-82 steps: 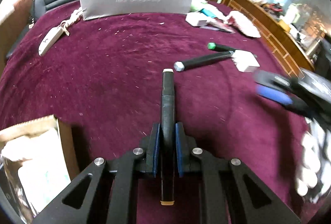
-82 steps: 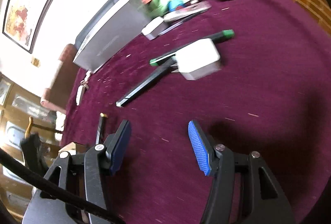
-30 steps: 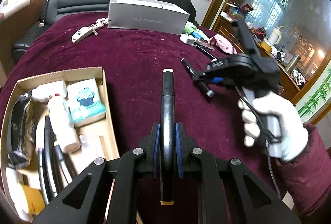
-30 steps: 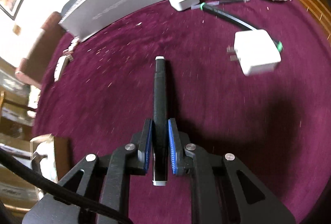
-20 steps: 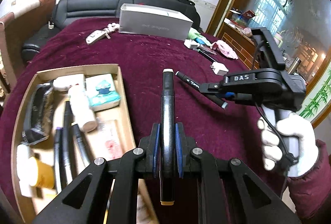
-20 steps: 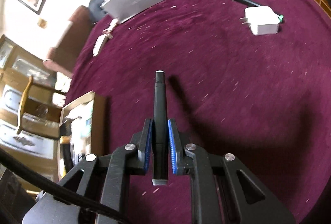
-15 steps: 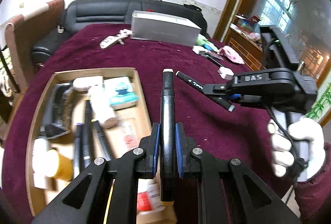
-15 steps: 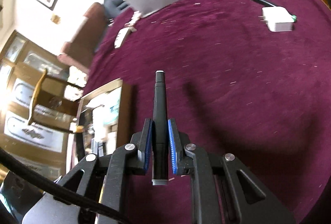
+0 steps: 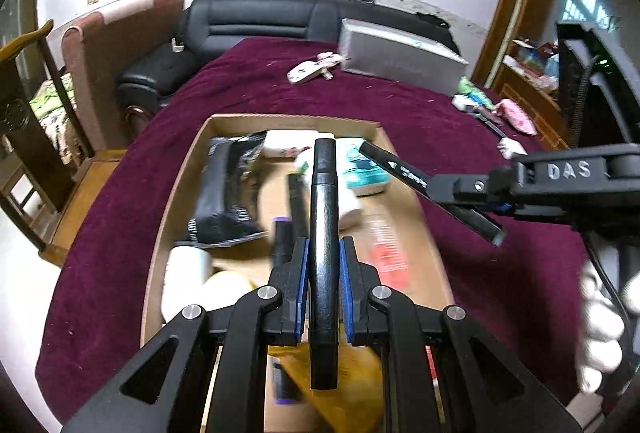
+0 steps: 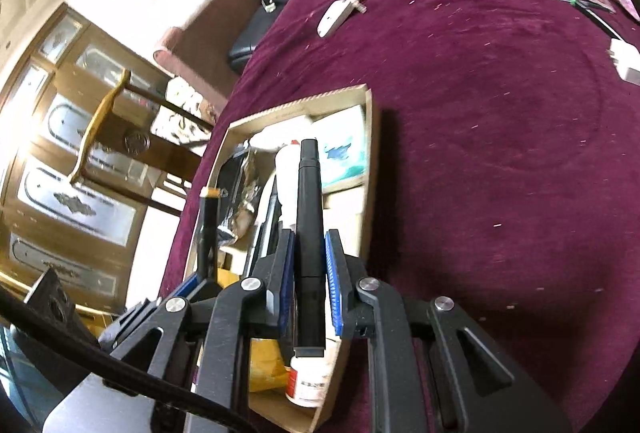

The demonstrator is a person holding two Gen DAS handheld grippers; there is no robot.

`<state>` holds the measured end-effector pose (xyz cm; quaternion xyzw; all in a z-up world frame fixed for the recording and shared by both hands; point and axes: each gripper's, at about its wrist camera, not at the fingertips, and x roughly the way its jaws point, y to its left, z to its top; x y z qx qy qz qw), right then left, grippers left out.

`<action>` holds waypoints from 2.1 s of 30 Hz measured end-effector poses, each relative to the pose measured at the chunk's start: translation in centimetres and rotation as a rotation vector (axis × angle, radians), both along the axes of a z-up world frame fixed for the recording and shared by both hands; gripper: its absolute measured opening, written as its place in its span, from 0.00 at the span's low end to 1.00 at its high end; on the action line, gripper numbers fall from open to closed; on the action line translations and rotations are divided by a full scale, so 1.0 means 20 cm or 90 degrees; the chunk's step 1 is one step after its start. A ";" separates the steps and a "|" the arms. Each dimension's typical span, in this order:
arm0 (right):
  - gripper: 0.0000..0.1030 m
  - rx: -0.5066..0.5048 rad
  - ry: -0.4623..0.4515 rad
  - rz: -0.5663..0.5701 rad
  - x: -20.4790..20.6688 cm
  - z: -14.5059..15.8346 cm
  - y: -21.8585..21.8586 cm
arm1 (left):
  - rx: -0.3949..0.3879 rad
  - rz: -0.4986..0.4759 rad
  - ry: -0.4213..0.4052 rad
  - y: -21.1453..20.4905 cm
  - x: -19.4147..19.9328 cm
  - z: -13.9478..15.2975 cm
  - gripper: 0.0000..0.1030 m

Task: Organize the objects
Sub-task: 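Carry both black markers over the cardboard tray, then lower both markers into the tray and open both grippers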

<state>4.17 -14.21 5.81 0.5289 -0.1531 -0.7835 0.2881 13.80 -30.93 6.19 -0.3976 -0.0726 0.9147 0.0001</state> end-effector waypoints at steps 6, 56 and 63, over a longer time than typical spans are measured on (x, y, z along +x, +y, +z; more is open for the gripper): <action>0.13 0.066 0.018 0.022 0.02 -0.08 -0.15 | -0.005 0.016 -0.014 -0.07 -0.05 -0.08 0.11; 0.20 0.058 0.078 0.063 0.20 -0.07 -0.14 | -0.038 0.037 0.038 0.00 -0.03 0.03 0.40; 0.39 0.031 0.095 0.013 0.24 0.00 0.06 | -0.035 0.029 0.085 0.09 0.05 0.13 0.56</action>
